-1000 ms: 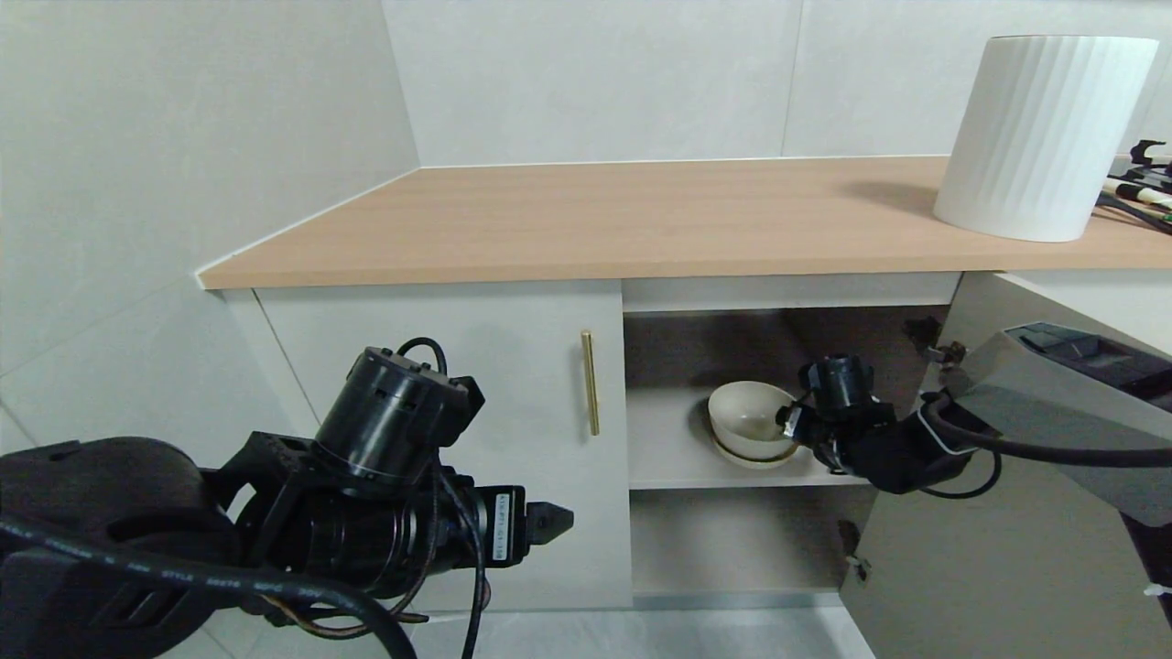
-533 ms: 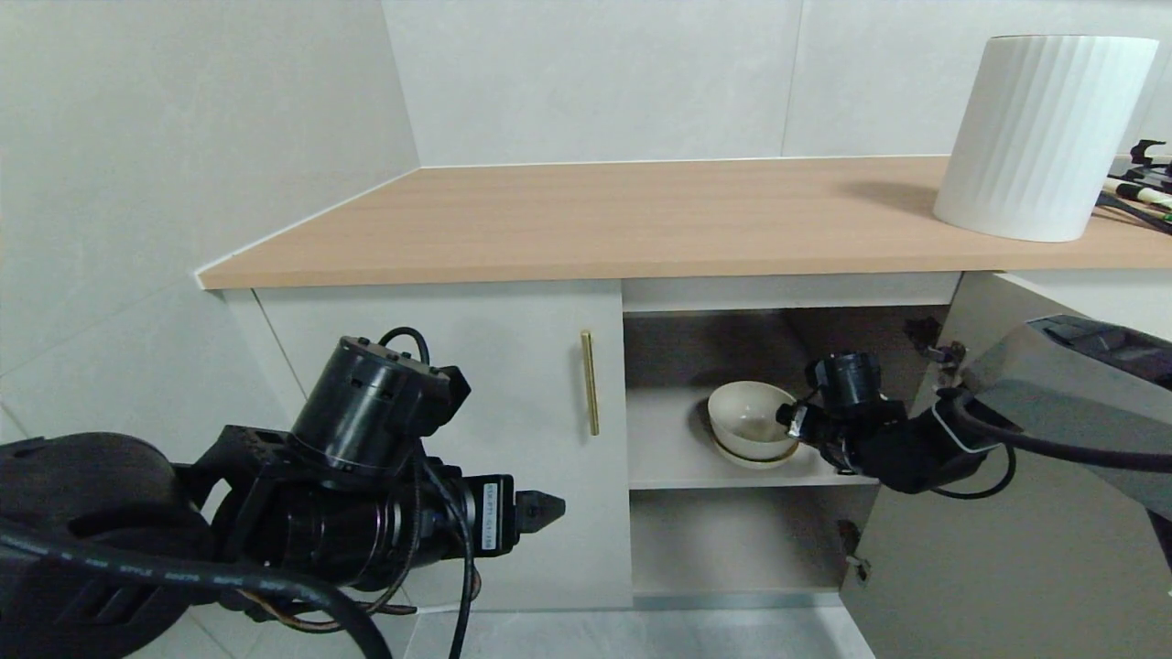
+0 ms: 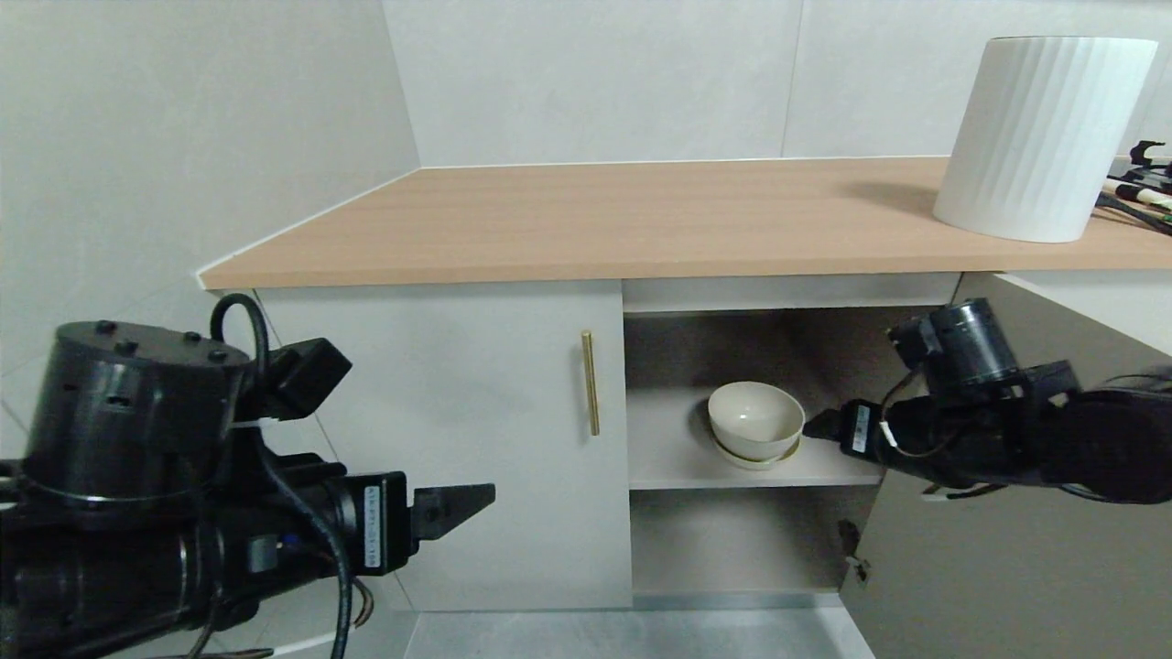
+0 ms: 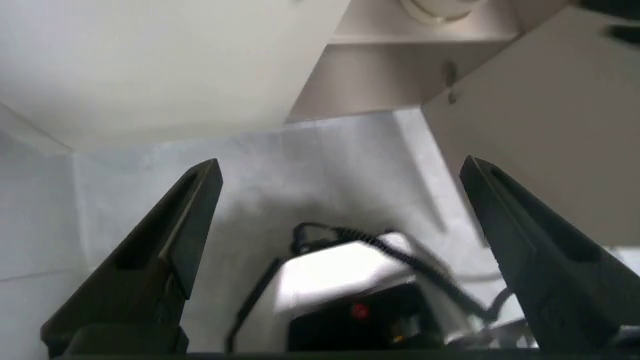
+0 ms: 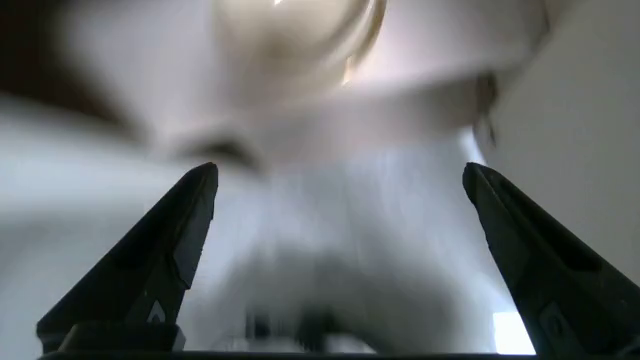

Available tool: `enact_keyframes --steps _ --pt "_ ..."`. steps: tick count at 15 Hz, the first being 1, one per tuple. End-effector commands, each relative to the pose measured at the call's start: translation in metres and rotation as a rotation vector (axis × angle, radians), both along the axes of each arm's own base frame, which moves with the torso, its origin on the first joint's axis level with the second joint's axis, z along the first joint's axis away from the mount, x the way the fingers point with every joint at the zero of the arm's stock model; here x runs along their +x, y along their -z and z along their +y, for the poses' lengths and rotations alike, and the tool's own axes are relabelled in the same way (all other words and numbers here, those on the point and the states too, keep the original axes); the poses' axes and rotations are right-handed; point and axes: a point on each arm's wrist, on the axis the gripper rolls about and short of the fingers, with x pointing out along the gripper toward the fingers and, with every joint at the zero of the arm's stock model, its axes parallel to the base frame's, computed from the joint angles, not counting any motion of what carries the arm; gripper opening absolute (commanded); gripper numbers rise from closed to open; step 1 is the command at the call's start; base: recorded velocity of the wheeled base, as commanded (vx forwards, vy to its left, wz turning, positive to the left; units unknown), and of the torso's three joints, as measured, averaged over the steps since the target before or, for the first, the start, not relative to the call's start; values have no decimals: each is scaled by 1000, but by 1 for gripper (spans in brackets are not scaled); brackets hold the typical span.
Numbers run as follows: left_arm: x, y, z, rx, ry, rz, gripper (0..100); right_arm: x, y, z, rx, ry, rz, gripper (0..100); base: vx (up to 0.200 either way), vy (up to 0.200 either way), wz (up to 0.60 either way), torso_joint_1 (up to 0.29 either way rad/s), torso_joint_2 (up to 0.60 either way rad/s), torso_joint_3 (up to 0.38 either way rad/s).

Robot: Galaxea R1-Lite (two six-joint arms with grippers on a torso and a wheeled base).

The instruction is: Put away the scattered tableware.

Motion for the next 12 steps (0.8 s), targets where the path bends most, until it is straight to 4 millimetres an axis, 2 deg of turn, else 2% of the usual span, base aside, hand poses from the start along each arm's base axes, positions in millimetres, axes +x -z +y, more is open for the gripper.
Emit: enact_keyframes --steps 1,4,8,12 --pt "-16 -4 21 -10 -40 -49 100 -88 -54 -12 42 -156 -38 100 0 0 0 0 0 0" --pt "-16 -1 24 -2 -57 -41 100 -111 -60 -17 18 -199 -29 100 0 0 0 0 0 0" --pt "-7 2 19 8 -55 -23 100 -120 -55 -21 15 -208 -20 100 0 0 0 0 0 0" --pt "-4 5 17 16 -52 -9 100 -120 -53 -21 -1 -209 -16 100 -200 0 0 2 6 5"
